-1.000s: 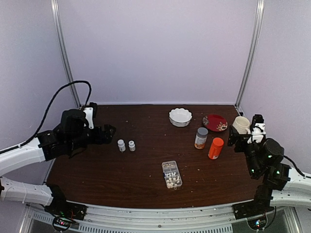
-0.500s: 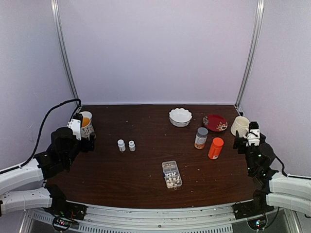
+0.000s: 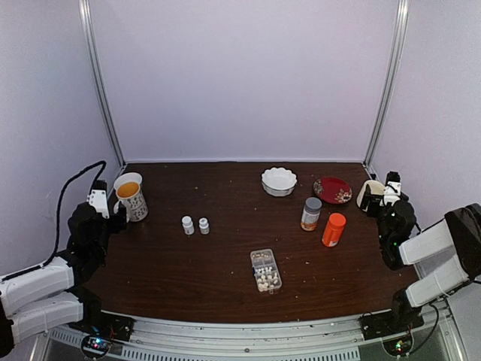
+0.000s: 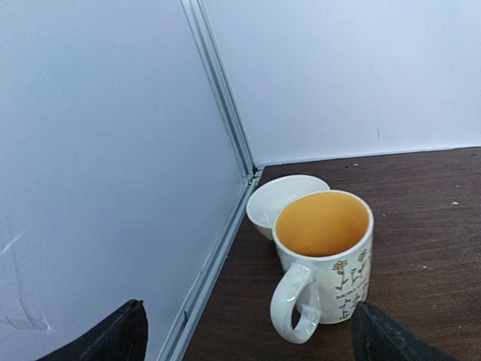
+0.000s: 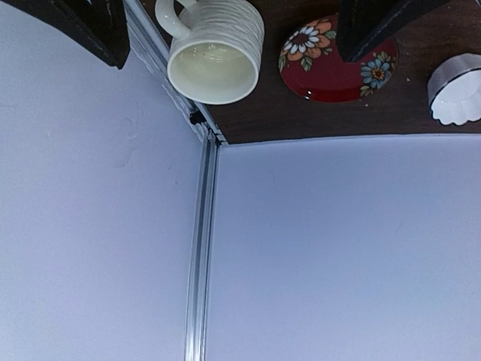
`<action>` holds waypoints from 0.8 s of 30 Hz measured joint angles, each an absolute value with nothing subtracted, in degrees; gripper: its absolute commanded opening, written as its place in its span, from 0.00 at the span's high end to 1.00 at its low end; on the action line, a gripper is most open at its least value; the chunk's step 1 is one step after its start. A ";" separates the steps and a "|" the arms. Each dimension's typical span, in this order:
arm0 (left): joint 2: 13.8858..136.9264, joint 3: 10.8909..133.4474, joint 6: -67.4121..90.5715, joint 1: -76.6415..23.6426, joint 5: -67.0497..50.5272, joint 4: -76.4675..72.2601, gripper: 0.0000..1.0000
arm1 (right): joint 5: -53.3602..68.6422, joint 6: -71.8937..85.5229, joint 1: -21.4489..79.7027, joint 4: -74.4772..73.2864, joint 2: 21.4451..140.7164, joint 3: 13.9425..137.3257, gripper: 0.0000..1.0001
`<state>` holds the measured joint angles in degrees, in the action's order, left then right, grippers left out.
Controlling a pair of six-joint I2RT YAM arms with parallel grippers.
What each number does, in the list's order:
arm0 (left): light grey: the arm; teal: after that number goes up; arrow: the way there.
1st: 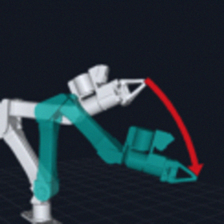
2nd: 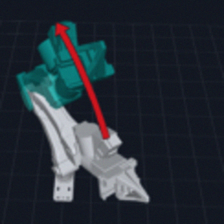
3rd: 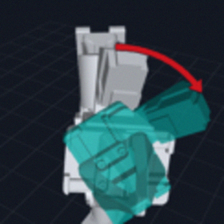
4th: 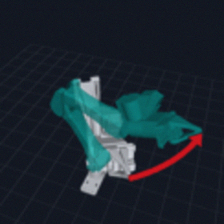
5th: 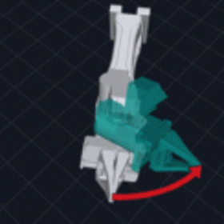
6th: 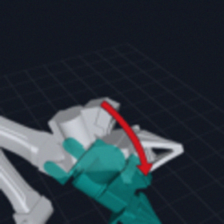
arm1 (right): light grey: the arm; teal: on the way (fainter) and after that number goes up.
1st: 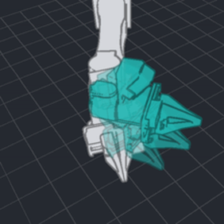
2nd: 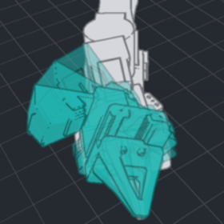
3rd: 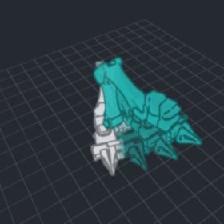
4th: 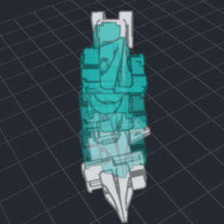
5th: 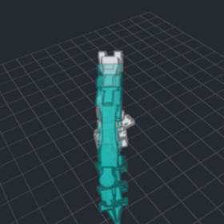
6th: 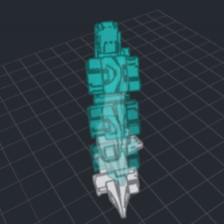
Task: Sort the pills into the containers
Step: Reset both arms
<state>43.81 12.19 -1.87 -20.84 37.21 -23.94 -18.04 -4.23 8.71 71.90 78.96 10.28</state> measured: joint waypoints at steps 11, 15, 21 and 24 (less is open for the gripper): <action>67.18 8.88 -3.70 -8.49 28.47 -48.88 0.03 | -16.84 -1.45 7.66 67.46 78.59 13.02 0.00; 73.45 11.84 -3.86 -5.61 24.49 -55.24 0.03 | -16.75 -1.23 7.64 66.98 78.59 13.02 0.00; 81.76 13.54 -3.55 -2.09 18.04 -61.01 0.03 | -16.73 -1.10 7.62 66.70 78.59 13.02 0.00; 81.84 16.01 -3.29 -1.34 16.16 -59.86 0.02 | -16.73 -1.10 7.62 66.54 78.59 13.02 0.00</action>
